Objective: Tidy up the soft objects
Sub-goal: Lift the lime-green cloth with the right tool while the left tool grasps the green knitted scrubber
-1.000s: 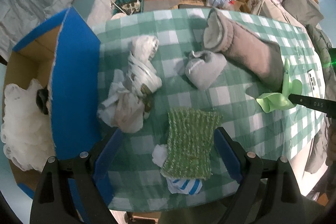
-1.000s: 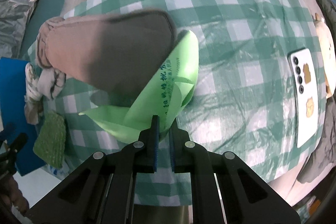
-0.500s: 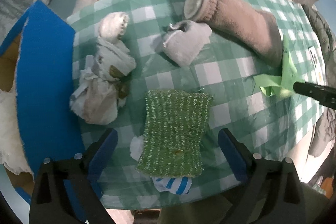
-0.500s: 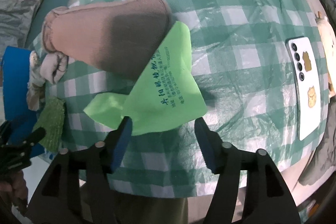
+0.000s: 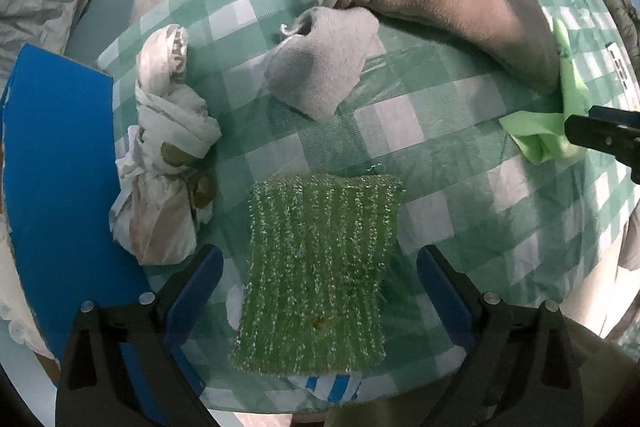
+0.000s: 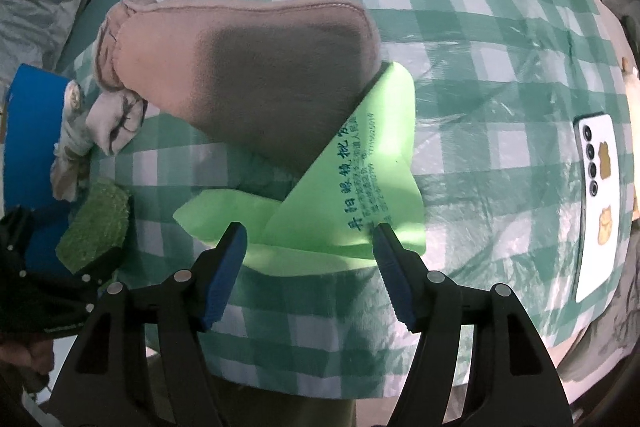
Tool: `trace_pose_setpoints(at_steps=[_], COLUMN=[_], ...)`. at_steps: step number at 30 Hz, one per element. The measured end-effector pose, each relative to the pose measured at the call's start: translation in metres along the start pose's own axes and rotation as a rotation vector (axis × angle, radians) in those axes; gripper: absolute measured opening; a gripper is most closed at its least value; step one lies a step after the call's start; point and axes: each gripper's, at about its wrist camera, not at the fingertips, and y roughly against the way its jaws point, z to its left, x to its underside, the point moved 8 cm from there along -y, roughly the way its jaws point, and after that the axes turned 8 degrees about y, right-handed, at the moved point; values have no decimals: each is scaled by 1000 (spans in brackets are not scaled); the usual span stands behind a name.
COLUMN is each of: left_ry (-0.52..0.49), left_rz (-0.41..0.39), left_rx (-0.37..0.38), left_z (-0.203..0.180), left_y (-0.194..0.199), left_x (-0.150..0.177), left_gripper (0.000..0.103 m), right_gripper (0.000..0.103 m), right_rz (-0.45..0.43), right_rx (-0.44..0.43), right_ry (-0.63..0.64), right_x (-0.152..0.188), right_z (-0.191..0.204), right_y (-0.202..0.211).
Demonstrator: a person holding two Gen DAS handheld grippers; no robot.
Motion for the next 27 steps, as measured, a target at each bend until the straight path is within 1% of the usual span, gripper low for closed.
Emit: trace_pose_setpoints(at_steps=[2,3,4,5,7,8,9,10,11,12,13,18,19,20,21,22,23,24,27], left_ry=[16,24,32,39,42,48,51,57,62,65,72,99,102,103,102,100,96,95,98], left_rz=[0,2,4,13,32,36,34,29,26,26,24,9,7,3,-3,-10,-21,-28,-45], left_rx=[13,19,25,32,40,52,60,70,80,88,99,147,153,160,165,172,179,182,202], left_z=[0,1,1,1,5,6,6,7,7,14,15,24,18,19,19,20,19,25,26], left_y=[-1,-2,-3,-5,-9,-10,-10,-8,-7,-6,-5,2,0,2,3,5,8,10,18], left_x=[-2,-4,-5,-7,-7,-8,-10,-11,-12,-14,-14,-16,-14,-14,-14,-12,-12,-10,-7], left_gripper=[97,94,83,76,58,54,47,37,33,25,22,15,14,14,14,14,13,13,13], right_gripper=[65,65,65,65,65,65,65,65,65,65,66,65,59,53,41,24,16,11,8], right_rz=[-1,-2,-3,-4,-3,-1,0,2,4,5,-3,1,2,3,-6,-11,-9,-8,-19], right_rx=[9,15,24,29,31,37,41,44,45,50,60,119,143,174,170,160,155,147,115], right_ry=[2,3,3,2,1,2,3,4,4,7,13,58,71,87,101,105,105,103,83], right_x=[-3,-5,-7,-12,-16,-17,-18,-18,-18,-18,-18,-17,-14,-13,-11,-10,-9,-8,-7], right_z=[0,-1,-1,6,11,11,12,12,12,13,13,22,23,23,26,27,28,27,24], right_y=[-1,-2,-3,-9,-13,-15,-17,-20,-23,-26,-26,-30,-30,-30,-28,-27,-27,-27,-24])
